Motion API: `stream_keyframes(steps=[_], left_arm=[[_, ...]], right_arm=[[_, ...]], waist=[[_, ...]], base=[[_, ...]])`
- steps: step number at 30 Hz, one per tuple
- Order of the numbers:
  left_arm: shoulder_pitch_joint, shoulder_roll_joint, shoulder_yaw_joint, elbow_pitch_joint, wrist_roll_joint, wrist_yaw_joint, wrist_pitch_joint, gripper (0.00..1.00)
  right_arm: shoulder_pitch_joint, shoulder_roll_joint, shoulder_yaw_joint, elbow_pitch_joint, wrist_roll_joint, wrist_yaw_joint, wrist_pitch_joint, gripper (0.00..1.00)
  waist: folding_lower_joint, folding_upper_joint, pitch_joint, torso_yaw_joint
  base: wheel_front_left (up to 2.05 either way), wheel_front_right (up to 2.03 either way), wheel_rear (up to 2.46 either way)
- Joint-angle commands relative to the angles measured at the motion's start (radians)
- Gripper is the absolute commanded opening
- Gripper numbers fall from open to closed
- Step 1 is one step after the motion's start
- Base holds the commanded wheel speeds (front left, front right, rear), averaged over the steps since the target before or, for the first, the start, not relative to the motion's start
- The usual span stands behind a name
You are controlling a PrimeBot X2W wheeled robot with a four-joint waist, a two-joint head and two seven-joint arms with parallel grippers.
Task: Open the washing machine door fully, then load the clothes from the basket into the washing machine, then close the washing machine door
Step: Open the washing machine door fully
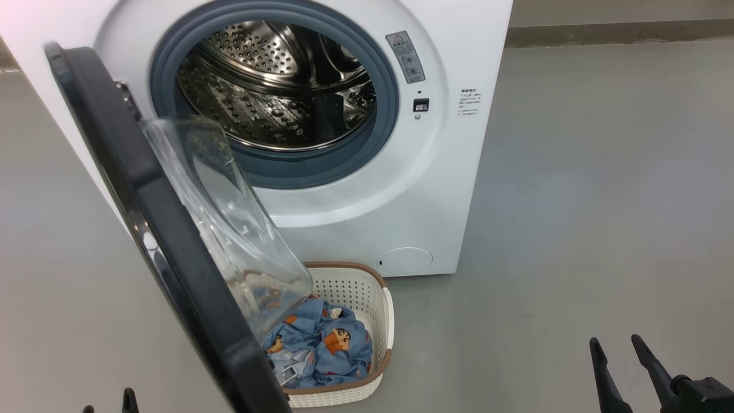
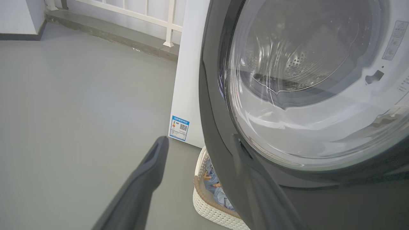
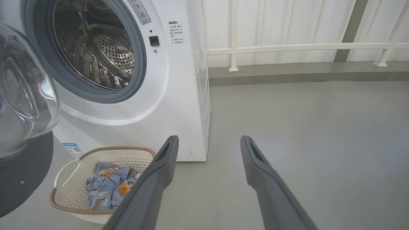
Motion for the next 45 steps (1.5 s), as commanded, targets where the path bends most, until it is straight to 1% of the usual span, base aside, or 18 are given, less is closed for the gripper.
stream_keyframes(steps=[1, 7, 8, 9, 10, 19, 25, 27, 31, 36, 39, 41, 43, 45], left_arm=[[-0.016, 0.018, 0.031, -0.026, 0.007, -0.003, -0.009, 1.00], [-0.016, 0.018, 0.032, -0.026, 0.004, -0.003, -0.009, 1.00], [-0.016, 0.018, 0.032, -0.026, 0.003, -0.003, -0.009, 0.98], [-0.016, 0.018, 0.031, -0.026, 0.001, -0.003, -0.009, 0.53], [-0.016, 0.018, 0.031, -0.027, -0.001, -0.003, -0.009, 0.00], [-0.019, 0.018, 0.062, -0.041, 0.001, -0.003, -0.009, 0.00], [-0.052, 0.018, 0.124, -0.110, -0.008, 0.000, -0.009, 0.00], [-0.058, 0.018, 0.115, -0.178, -0.015, 0.027, -0.009, 0.00], [-0.074, 0.018, 0.105, -0.336, 0.001, 0.053, -0.009, 0.00], [-0.091, 0.018, 0.069, -0.580, 0.068, 0.090, -0.009, 0.00], [-0.081, 0.018, 0.017, -0.699, 0.117, 0.093, -0.009, 0.00], [-0.081, 0.018, -0.027, -0.778, 0.147, 0.087, 0.000, 0.00], [-0.096, 0.024, -0.074, -0.865, 0.164, 0.072, 0.012, 0.00], [-0.107, 0.025, -0.140, -0.950, 0.173, 0.054, 0.041, 0.00]], right_arm=[[-0.024, -0.012, 0.018, -0.020, -0.008, 0.002, -0.012, 1.00], [-0.022, -0.013, 0.014, -0.022, -0.006, 0.002, -0.012, 1.00], [-0.022, -0.013, 0.014, -0.022, -0.007, 0.002, -0.012, 1.00], [-0.021, -0.014, 0.014, -0.022, -0.007, 0.002, -0.012, 1.00], [-0.020, -0.014, 0.014, -0.023, -0.008, 0.002, -0.012, 1.00], [-0.019, -0.017, 0.014, -0.027, -0.010, 0.002, -0.012, 1.00], [-0.016, -0.017, 0.008, -0.029, -0.011, 0.002, -0.012, 1.00], [-0.013, -0.016, 0.007, -0.029, -0.013, 0.002, -0.012, 1.00], [-0.011, -0.016, 0.006, -0.032, -0.015, 0.002, -0.012, 1.00], [-0.006, -0.014, 0.005, -0.032, -0.020, 0.002, -0.012, 1.00], [-0.003, -0.012, 0.000, -0.032, -0.020, 0.002, -0.012, 1.00], [-0.001, -0.010, -0.006, -0.031, -0.020, 0.002, -0.012, 1.00], [0.003, -0.008, -0.010, -0.031, -0.020, 0.002, -0.012, 1.00], [0.007, -0.005, -0.017, -0.033, -0.020, 0.002, -0.012, 1.00]], waist=[[0.0000, 0.0000, 0.000, 0.002], [0.0000, 0.0000, 0.000, 0.006], [0.0000, 0.0000, 0.001, 0.007], [0.0000, 0.0000, 0.001, 0.007], [0.0000, 0.0000, 0.002, 0.008], [0.0000, 0.0000, 0.005, 0.014], [0.0000, 0.0000, 0.005, 0.025], [0.0000, 0.0000, 0.002, 0.031], [0.0000, 0.0000, 0.002, 0.041], [0.0000, 0.0000, -0.001, 0.056], [0.0000, 0.0000, -0.001, 0.063], [0.0000, 0.0000, 0.001, 0.072], [0.0000, 0.0000, 0.003, 0.082], [0.0000, 0.0000, 0.006, 0.092]], base=[[0.00, 0.00, 0.00], [0.00, 0.00, 0.00], [0.00, 0.00, 0.00], [0.00, 0.00, 0.00], [0.00, 0.00, 0.00], [0.00, 0.00, 0.00], [0.00, 0.00, 0.00], [0.00, 0.00, 0.00], [0.00, 0.00, 0.00], [0.00, 0.00, 0.00], [0.00, 0.00, 0.00], [0.00, 0.00, 0.00], [0.00, 0.00, 0.00], [0.00, 0.00, 0.00]])
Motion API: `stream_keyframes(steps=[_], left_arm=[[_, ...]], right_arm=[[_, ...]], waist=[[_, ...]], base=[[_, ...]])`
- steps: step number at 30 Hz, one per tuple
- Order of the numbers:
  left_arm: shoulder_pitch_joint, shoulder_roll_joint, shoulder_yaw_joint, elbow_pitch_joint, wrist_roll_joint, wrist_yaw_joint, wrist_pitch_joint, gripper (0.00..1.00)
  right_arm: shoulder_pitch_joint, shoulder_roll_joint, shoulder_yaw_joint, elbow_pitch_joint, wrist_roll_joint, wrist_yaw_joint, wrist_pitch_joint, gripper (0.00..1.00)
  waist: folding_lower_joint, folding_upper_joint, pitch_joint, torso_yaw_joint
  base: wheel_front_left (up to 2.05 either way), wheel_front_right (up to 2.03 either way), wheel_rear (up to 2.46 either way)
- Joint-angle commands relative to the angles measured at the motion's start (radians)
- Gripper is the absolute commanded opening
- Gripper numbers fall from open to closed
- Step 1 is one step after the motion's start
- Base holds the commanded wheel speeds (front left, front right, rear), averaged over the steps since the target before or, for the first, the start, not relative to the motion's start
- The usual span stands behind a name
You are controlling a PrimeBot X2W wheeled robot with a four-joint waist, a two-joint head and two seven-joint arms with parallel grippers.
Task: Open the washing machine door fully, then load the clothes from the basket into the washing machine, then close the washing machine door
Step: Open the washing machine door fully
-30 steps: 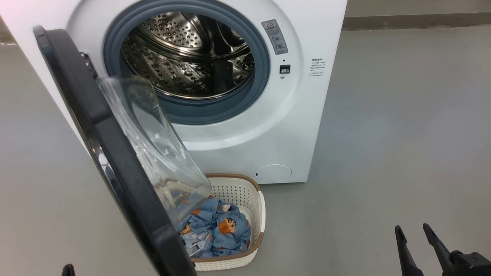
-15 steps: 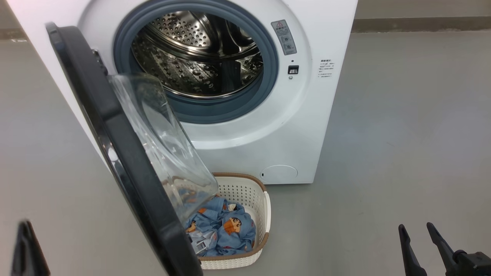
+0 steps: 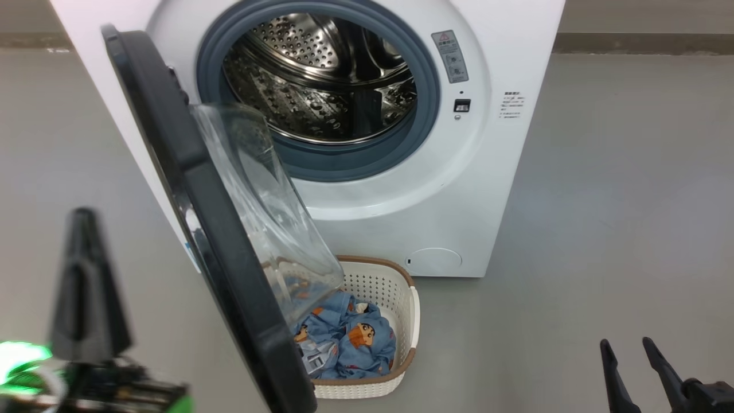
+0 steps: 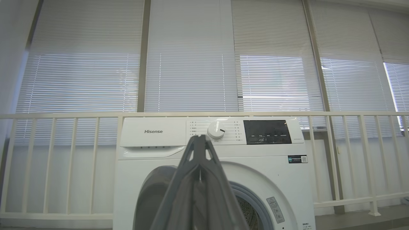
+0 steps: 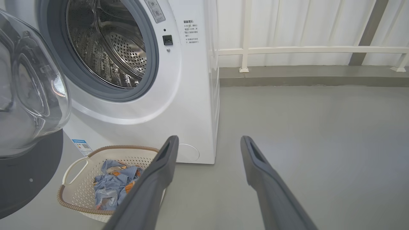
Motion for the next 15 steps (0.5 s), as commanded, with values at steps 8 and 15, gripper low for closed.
stream_keyframes(steps=[8, 15], left_arm=[[-0.037, 0.016, -0.286, -0.138, -0.032, -0.046, 0.182, 0.00], [0.026, 0.013, -0.395, -0.042, -0.184, -0.011, 0.290, 0.00]], right_arm=[[-0.001, 0.007, -0.016, -0.022, -0.015, 0.002, -0.012, 1.00], [-0.013, 0.017, -0.013, -0.015, -0.014, 0.002, -0.012, 1.00]], waist=[[0.0000, 0.0000, 0.013, 0.050], [0.0000, 0.0000, 0.015, 0.067]], base=[[0.00, 0.00, 0.00], [0.00, 0.00, 0.00]])
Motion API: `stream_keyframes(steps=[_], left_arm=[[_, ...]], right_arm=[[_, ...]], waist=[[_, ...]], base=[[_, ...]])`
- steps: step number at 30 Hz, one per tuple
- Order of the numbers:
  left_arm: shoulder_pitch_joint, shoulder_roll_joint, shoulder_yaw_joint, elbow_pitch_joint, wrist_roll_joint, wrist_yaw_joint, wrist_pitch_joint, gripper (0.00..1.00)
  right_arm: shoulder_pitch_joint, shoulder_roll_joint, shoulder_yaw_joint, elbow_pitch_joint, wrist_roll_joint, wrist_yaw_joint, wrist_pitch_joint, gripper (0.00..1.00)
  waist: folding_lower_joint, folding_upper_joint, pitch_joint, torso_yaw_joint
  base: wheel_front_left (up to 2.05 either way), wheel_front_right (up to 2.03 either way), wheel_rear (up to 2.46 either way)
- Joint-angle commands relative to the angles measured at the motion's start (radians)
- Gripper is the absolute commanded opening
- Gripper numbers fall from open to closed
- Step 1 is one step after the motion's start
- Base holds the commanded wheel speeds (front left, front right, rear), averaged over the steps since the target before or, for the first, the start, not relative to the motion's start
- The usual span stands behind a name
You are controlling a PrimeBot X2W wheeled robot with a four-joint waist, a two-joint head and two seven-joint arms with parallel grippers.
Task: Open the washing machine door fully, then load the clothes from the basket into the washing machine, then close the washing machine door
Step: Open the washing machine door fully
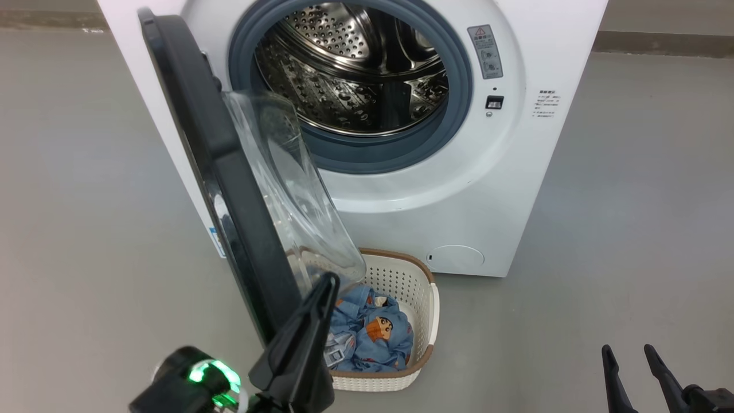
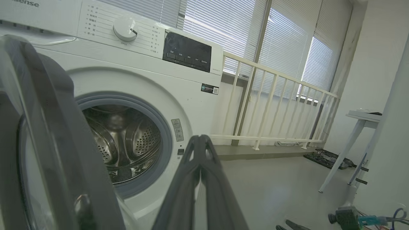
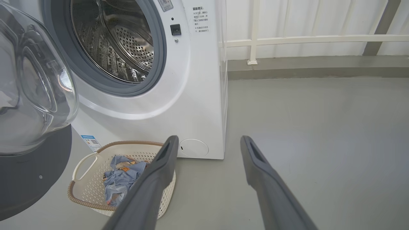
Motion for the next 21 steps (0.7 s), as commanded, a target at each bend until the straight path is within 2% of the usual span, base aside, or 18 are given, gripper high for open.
stream_keyframes(steps=[1, 5, 7, 21], left_arm=[[-0.018, 0.000, 0.026, -0.014, -0.001, 0.011, 0.017, 0.00], [-0.002, -0.001, 0.011, 0.006, -0.037, 0.026, 0.059, 0.00], [0.012, -0.002, -0.007, 0.023, -0.103, 0.027, 0.081, 0.00], [0.014, 0.005, -0.042, 0.152, -0.147, 0.032, 0.130, 0.00]], right_arm=[[-0.024, -0.013, 0.019, -0.019, -0.013, 0.002, -0.012, 1.00], [-0.020, -0.011, 0.018, -0.015, -0.012, 0.002, -0.012, 1.00], [-0.018, -0.010, 0.016, -0.012, -0.012, 0.002, -0.012, 1.00], [-0.014, -0.008, 0.012, -0.006, -0.013, 0.002, -0.012, 1.00]], waist=[[0.0000, 0.0000, 0.000, 0.004], [0.0000, 0.0000, 0.003, 0.015], [0.0000, 0.0000, 0.004, 0.019], [0.0000, 0.0000, 0.016, 0.051]], base=[[0.00, 0.00, 0.00], [0.00, 0.00, 0.00], [0.00, 0.00, 0.00], [0.00, 0.00, 0.00]])
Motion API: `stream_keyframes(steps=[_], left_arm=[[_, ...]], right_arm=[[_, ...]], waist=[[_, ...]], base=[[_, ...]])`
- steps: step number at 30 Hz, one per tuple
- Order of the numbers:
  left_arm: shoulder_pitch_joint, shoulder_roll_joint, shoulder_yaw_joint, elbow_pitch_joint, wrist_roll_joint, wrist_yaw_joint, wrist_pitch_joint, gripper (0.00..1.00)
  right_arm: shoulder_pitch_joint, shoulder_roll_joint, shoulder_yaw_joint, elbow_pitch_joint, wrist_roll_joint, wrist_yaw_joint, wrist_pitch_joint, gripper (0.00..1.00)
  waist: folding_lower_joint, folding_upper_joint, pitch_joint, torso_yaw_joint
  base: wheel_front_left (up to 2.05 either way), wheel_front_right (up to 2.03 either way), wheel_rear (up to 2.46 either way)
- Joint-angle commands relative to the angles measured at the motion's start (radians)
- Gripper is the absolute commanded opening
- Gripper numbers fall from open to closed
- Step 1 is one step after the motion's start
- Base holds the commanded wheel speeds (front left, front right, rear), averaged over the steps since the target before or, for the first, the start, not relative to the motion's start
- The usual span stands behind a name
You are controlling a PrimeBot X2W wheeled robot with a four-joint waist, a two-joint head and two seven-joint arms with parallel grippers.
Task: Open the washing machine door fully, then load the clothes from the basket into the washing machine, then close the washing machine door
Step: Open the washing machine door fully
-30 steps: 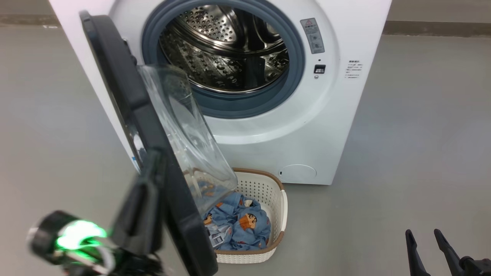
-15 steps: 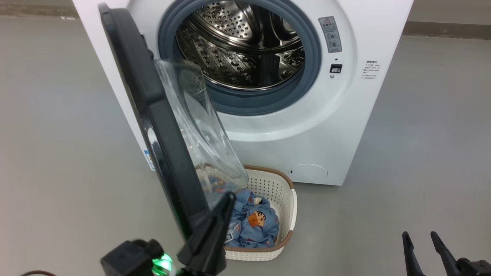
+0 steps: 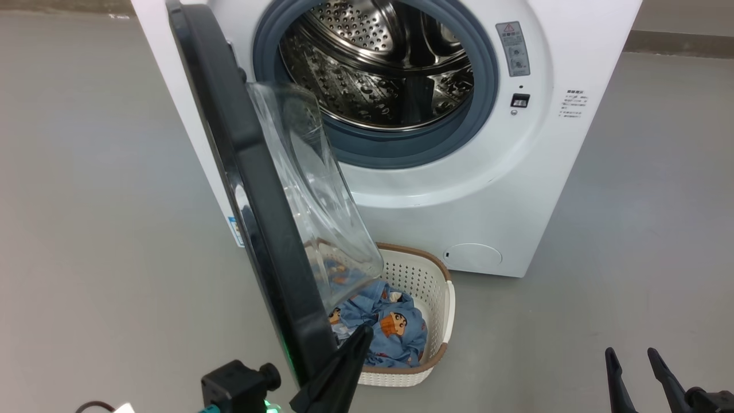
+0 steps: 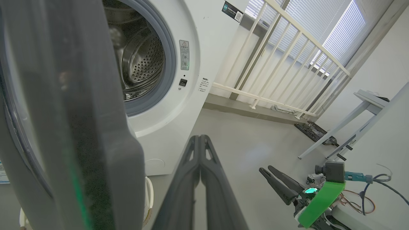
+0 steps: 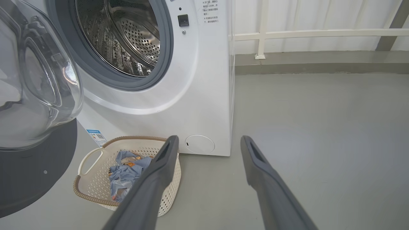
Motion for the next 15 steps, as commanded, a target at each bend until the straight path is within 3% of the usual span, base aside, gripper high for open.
stream_keyframes(steps=[1, 15], left_arm=[[-0.020, -0.003, 0.026, -0.013, -0.009, 0.005, 0.004, 0.00], [-0.062, 0.004, 0.058, 0.021, -0.026, 0.013, -0.016, 0.00]], right_arm=[[-0.015, -0.012, 0.026, -0.019, -0.013, 0.002, -0.012, 1.00], [-0.037, -0.019, 0.026, -0.026, -0.021, 0.002, -0.012, 1.00]], waist=[[0.0000, -0.0001, 0.005, 0.005], [0.0000, -0.0001, 0.050, 0.030]], base=[[0.00, 0.00, 0.00], [0.00, 0.00, 0.00]])
